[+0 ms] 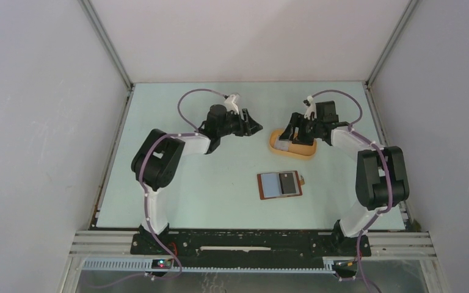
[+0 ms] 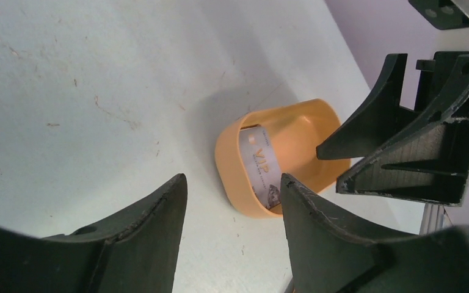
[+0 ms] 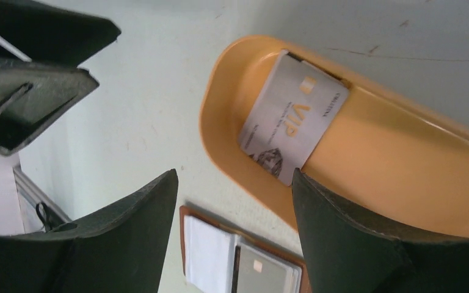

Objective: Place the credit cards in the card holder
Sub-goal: Move the storage box to the center of the board, then pick up the credit card from the storage box.

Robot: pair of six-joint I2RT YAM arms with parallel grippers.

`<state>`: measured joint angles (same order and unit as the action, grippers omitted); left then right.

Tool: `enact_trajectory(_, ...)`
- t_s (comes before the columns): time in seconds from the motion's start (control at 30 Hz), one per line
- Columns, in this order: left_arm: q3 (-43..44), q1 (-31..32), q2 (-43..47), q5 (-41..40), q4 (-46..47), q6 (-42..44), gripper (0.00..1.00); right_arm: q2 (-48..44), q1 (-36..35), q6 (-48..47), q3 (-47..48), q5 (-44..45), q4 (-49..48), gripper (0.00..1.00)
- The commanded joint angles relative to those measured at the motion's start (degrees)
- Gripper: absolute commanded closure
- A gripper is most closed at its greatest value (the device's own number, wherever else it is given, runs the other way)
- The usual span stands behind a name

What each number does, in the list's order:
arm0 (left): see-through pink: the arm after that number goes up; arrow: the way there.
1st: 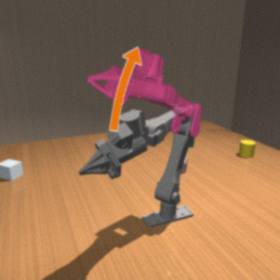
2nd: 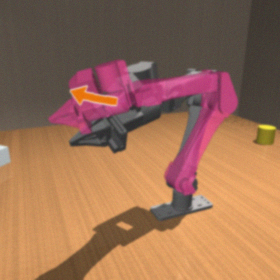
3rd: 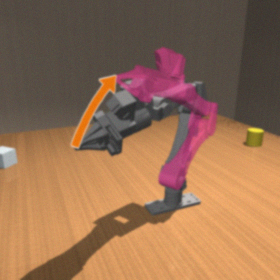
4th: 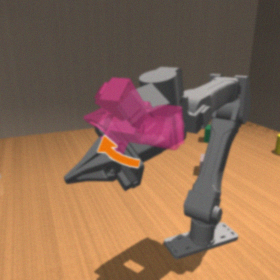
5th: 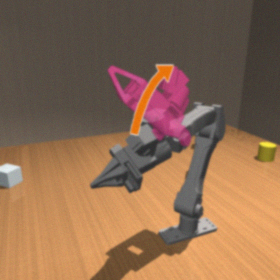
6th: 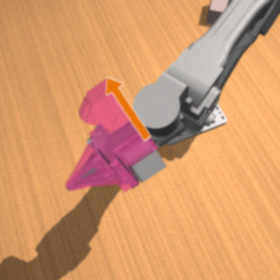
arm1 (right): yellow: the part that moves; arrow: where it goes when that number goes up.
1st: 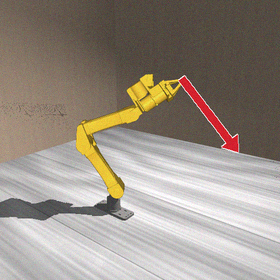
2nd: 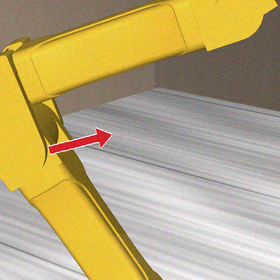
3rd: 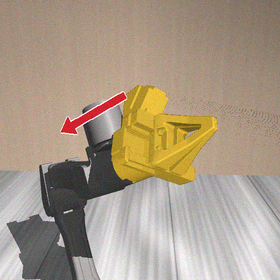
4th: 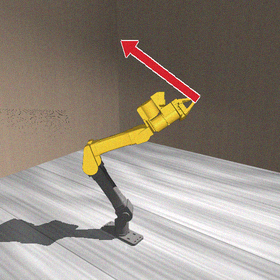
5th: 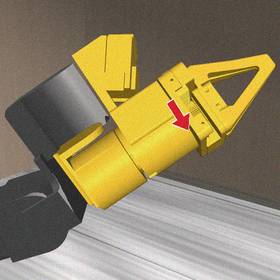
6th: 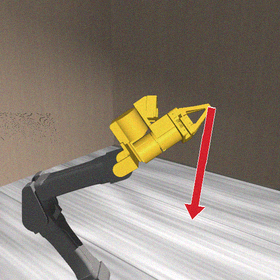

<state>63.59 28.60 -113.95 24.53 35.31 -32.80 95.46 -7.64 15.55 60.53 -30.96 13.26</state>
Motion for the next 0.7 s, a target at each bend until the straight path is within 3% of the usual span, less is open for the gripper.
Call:
enact_trajectory(0.0, 6.9, 1.1, -2.4, -0.2, -9.2, 1.8, 0.38, 3.0, 0.0, 8.2, 1.5, 5.5, -4.9, 0.23)
enact_trajectory(0.67, 22.6, 4.1, -12.2, 1.5, -30.5, 6.6, 0.5, 13.6, -0.5, 9.0, 7.3, 6.1, -1.1, 0.2)
